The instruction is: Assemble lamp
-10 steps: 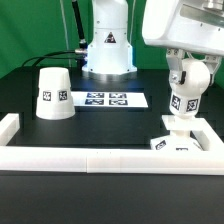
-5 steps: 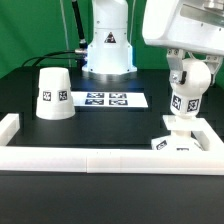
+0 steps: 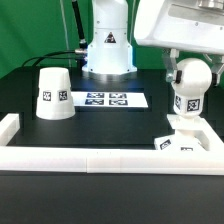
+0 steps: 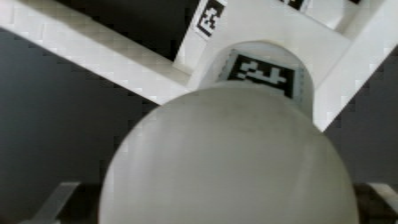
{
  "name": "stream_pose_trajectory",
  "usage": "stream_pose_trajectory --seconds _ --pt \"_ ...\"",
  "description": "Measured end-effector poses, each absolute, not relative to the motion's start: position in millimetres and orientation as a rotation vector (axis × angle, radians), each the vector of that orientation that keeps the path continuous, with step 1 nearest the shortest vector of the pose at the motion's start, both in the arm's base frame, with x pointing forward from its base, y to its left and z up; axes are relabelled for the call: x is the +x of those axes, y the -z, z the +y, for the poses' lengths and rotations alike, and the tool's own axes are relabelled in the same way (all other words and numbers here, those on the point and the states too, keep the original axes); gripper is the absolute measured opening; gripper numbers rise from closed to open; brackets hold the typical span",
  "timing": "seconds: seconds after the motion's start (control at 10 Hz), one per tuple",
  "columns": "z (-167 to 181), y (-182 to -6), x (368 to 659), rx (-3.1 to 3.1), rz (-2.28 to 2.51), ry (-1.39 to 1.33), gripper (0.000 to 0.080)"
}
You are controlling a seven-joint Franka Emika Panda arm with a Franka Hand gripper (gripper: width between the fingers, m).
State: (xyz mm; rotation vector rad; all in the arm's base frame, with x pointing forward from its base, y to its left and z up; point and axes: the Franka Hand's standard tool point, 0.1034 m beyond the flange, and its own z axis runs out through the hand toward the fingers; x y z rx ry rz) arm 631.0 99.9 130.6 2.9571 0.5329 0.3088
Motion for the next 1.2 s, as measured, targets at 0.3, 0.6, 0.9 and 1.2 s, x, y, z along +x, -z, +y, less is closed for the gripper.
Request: stream_pose_trajectory --seconds 0.3,0.6,0.9,1.2 --pt "98.1 -132.9 635.3 3.014 0.201 -0.376 0.0577" --pt "95.6 -134.9 636.1 3.029 -0.175 -0.387 0.0577" --pt "91.1 -134.3 634.5 3.016 -0.410 -0.372 0.0577" --pt "90.0 -134.2 633.6 3.006 -0.462 -0.367 0.0577"
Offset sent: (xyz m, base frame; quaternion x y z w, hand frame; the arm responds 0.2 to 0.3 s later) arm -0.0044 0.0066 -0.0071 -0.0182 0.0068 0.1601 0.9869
